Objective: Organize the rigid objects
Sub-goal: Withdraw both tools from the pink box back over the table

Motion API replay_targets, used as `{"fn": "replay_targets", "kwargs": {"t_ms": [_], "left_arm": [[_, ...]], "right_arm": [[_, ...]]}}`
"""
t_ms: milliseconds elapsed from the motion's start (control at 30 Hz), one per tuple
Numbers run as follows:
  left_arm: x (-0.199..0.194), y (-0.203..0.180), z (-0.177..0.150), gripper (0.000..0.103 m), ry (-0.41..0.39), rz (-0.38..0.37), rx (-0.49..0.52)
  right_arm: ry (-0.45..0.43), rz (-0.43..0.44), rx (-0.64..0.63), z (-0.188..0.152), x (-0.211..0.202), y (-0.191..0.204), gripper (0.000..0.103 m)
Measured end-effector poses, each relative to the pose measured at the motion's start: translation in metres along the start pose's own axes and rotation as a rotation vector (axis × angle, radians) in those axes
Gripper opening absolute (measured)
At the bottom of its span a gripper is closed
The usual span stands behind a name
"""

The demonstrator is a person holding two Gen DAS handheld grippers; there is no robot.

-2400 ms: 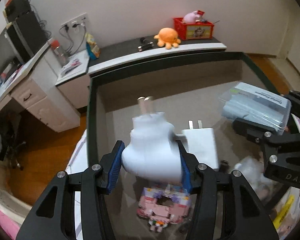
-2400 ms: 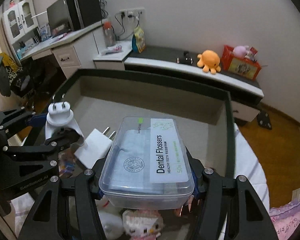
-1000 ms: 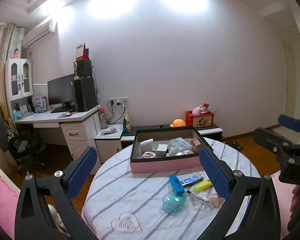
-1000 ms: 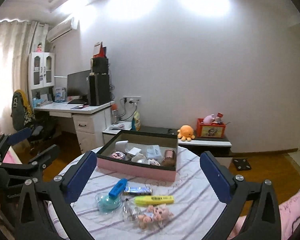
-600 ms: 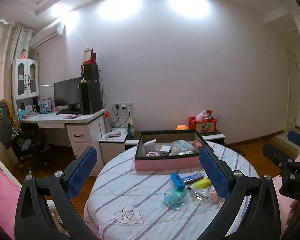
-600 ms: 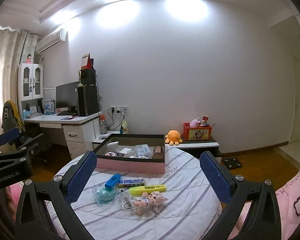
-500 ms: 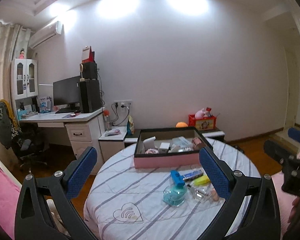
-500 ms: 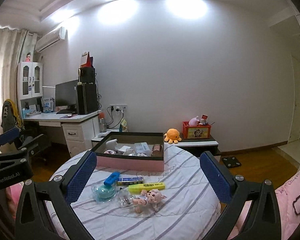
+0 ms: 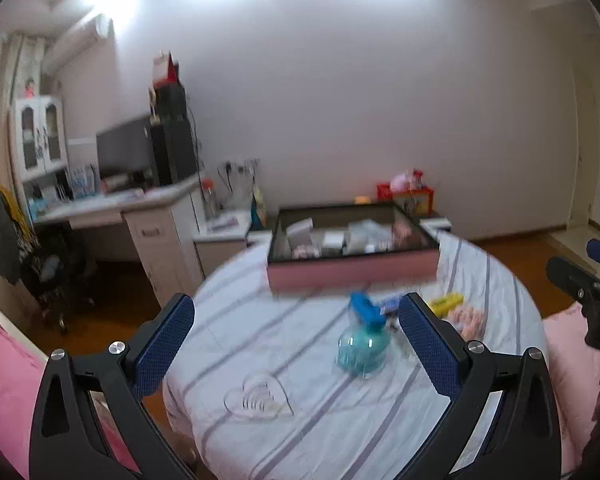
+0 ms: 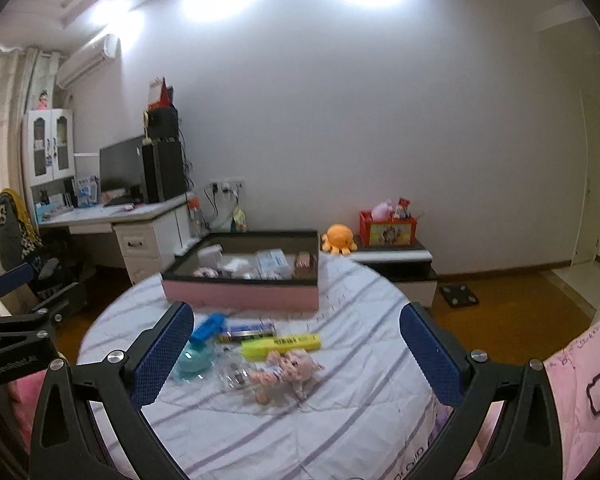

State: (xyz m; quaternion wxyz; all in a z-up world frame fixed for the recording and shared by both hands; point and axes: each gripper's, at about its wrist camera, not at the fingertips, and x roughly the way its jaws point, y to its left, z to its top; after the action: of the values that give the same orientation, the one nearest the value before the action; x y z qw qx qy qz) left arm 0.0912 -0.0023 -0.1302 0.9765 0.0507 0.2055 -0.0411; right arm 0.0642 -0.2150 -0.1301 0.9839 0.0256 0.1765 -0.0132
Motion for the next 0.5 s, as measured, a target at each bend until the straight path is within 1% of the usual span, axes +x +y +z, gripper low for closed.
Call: {"fn": "replay_targets", "kwargs": {"t_ms": [67,200,333,400,500], "left_arm": [[0.011,0.002,-0.009,0.103,0.042,-0.011,-0.007],[0.037,0.007,-0.025,0.103,0.133,-0.007,-0.012],[0.054,0.01,-0.034,0.103,0.188,-0.017,-0.017],[0.061,0.011,-0.035,0.103,0.207,-0.029,-0.024],[0.068,0.012,-0.037,0.103,0.228,-0.037,-0.027]], "right_arm": [[0.04,-0.015,0.003,-0.008,0.011,-0.005,0.103],[0.139,-0.027,0.015,-0.026,0.039,-0.014,0.103],[0.252,-0.018,0.011,-0.044,0.072,-0.015,0.103],[0.297,0.01,0.02,-0.051,0.086,-0.013,0.103],[0.326,0.079,0.062,-0.055,0.1,-0.009,0.103]]}}
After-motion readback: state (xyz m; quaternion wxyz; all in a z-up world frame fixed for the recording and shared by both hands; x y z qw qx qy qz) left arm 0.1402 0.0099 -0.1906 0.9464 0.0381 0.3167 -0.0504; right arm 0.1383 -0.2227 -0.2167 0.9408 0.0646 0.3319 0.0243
